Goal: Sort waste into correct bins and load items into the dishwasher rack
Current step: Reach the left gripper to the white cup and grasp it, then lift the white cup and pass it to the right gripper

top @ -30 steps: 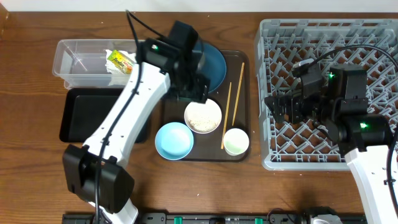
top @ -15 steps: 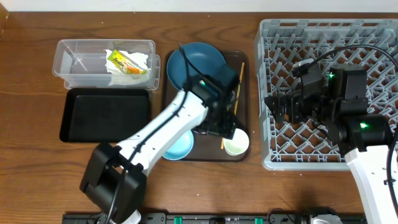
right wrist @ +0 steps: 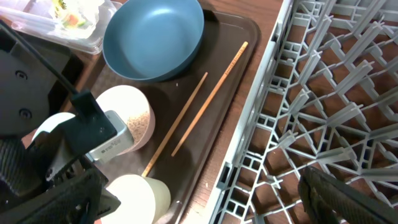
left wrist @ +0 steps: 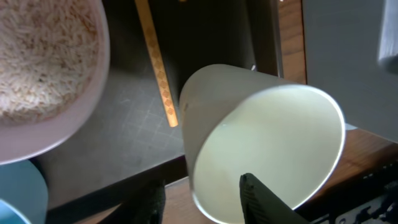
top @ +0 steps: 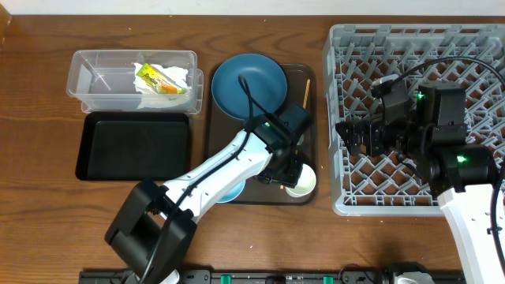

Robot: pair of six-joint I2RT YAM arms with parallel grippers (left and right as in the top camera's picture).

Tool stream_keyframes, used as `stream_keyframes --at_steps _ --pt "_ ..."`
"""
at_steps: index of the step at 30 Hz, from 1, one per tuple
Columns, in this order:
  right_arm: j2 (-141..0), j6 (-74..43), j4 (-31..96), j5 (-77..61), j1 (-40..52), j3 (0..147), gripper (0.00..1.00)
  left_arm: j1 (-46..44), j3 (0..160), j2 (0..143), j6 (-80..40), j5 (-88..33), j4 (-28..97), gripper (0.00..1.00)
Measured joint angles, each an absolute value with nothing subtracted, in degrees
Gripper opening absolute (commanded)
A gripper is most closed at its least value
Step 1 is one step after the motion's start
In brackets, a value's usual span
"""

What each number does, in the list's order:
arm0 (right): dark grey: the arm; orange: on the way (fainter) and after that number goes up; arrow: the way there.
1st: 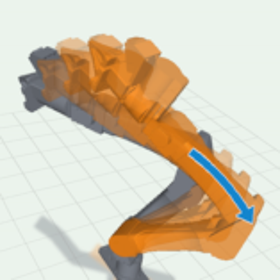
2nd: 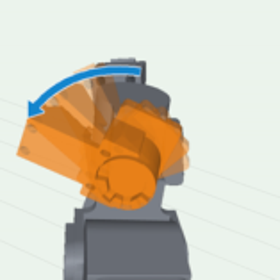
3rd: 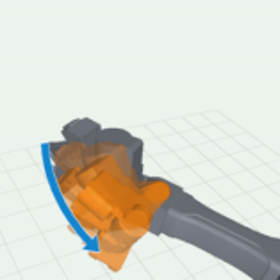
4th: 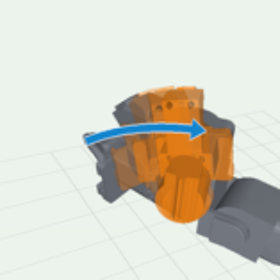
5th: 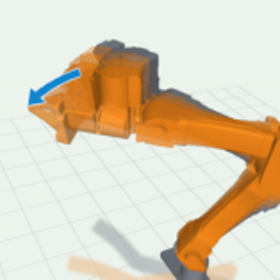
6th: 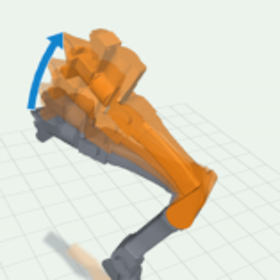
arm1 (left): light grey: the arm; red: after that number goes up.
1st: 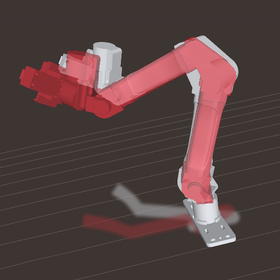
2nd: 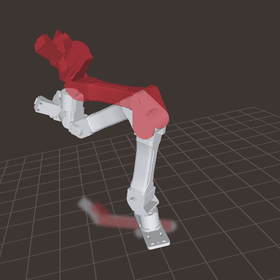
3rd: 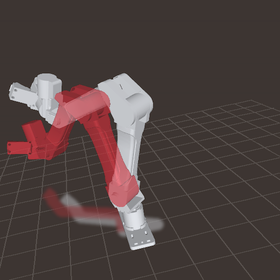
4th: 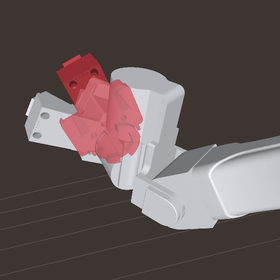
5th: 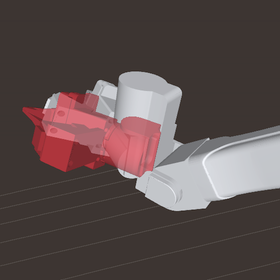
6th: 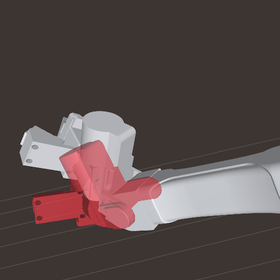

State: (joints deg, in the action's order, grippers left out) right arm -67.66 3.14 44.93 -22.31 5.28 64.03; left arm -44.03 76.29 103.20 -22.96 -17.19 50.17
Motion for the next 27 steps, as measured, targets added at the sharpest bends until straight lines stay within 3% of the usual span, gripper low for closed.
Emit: stream_keyframes --at_steps 8,10,19,27 --pt "-67.66 3.14 44.97 -22.31 5.28 64.03 0.99 -44.8 74.37 103.2 -23.38 -16.19 47.48 0.19" --pt "-67.66 3.11 44.99 -22.31 5.28 64.03 0.99 -44.8 73.63 103.2 -23.46 -16.14 46.72 0.06" --pt "-67.66 1.74 44.99 -22.33 5.28 64.03 0.99 -43.42 73.21 103.18 -23.79 -19.14 46.0 0.06" --pt "-67.66 0.78 44.36 -26.02 5.28 64.03 0.99 -28.97 73.21 97.69 -18.94 -34.85 46.0 0.06"
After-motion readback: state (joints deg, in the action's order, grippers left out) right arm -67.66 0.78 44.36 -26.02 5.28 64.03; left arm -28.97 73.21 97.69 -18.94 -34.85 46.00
